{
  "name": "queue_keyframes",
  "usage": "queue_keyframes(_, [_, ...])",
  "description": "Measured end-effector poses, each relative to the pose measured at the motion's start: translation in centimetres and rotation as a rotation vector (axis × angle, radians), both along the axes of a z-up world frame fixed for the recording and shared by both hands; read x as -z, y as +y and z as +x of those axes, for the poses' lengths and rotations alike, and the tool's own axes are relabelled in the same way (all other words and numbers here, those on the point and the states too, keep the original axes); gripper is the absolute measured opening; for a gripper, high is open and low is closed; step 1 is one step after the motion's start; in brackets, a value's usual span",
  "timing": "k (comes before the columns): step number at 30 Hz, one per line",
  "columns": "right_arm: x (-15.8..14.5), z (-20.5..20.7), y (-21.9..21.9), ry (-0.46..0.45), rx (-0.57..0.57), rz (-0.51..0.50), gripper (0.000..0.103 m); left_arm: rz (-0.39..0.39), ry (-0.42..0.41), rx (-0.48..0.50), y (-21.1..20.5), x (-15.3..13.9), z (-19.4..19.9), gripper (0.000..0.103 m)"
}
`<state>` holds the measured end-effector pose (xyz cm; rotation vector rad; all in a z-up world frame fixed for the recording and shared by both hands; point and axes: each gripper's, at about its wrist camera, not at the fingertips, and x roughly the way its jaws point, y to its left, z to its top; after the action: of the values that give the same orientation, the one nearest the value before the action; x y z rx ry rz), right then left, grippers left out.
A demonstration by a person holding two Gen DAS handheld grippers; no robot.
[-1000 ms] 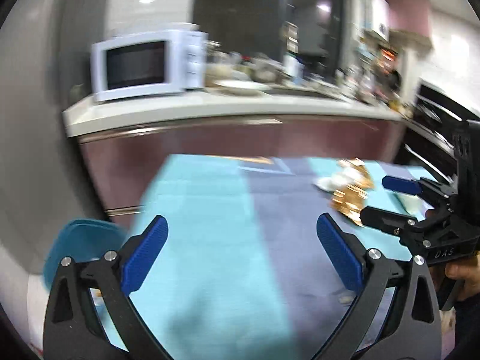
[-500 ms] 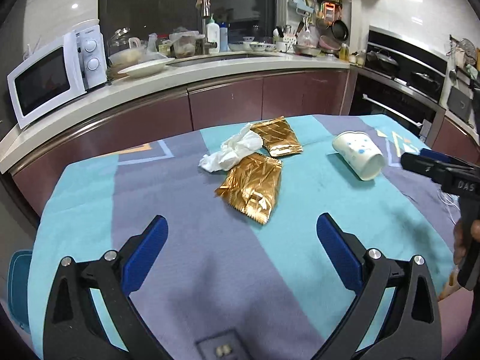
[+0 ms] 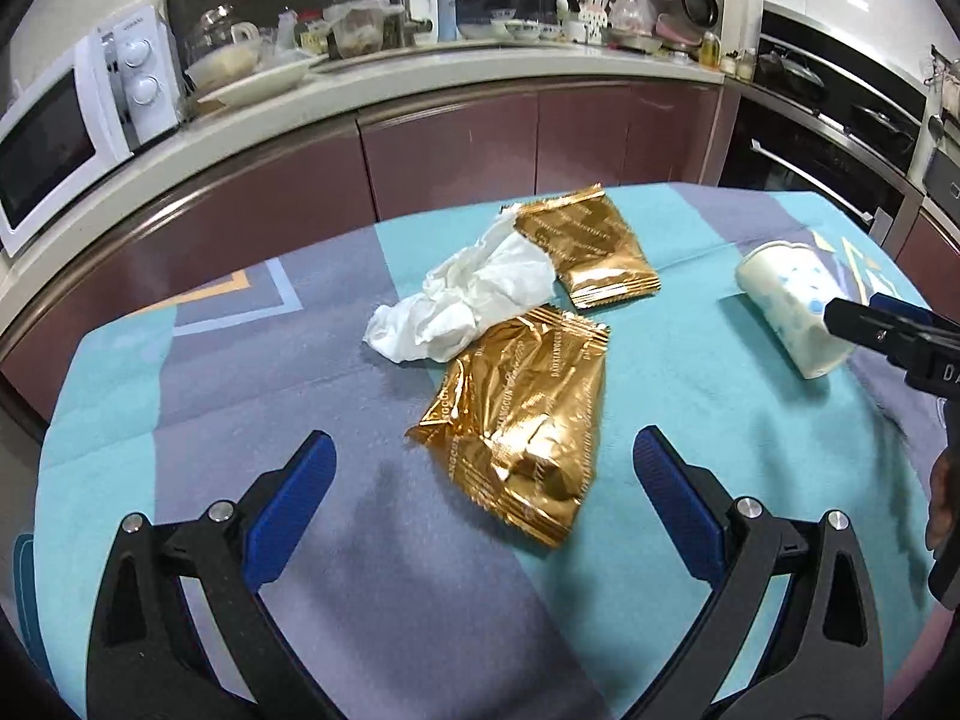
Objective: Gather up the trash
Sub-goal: 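Grasp the gold wrapper with the left tool while the right tool grasps the paper cup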
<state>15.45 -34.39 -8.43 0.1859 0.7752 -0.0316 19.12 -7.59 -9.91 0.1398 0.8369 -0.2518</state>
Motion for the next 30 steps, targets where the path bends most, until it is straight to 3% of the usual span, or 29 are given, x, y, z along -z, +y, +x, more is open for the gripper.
queue_keyframes(15, [1.7, 2.1, 0.1, 0.067, 0.021, -0.021, 0.096, 0.043, 0.094, 0.028, -1.1, 3.0, 4.4, 0.098])
queue_keyframes(20, [2.3, 2.8, 0.2, 0.083, 0.020, -0.028, 0.096, 0.067, 0.082, 0.042, -1.8, 3.3, 4.5, 0.098])
queue_keyframes(23, [2.6, 3.0, 0.4, 0.088, 0.009, -0.026, 0.096, 0.038, 0.083, 0.064, -2.0, 3.2, 4.4, 0.084])
queue_keyframes(28, [3.0, 3.2, 0.4, 0.101, 0.010, -0.021, 0.068, 0.017, 0.079, 0.073, -2.2, 3.0, 4.1, 0.067])
queue_keyframes(30, [3.0, 3.0, 0.4, 0.095, 0.011, -0.019, 0.065, 0.004, 0.077, 0.076, -2.1, 2.9, 4.0, 0.063])
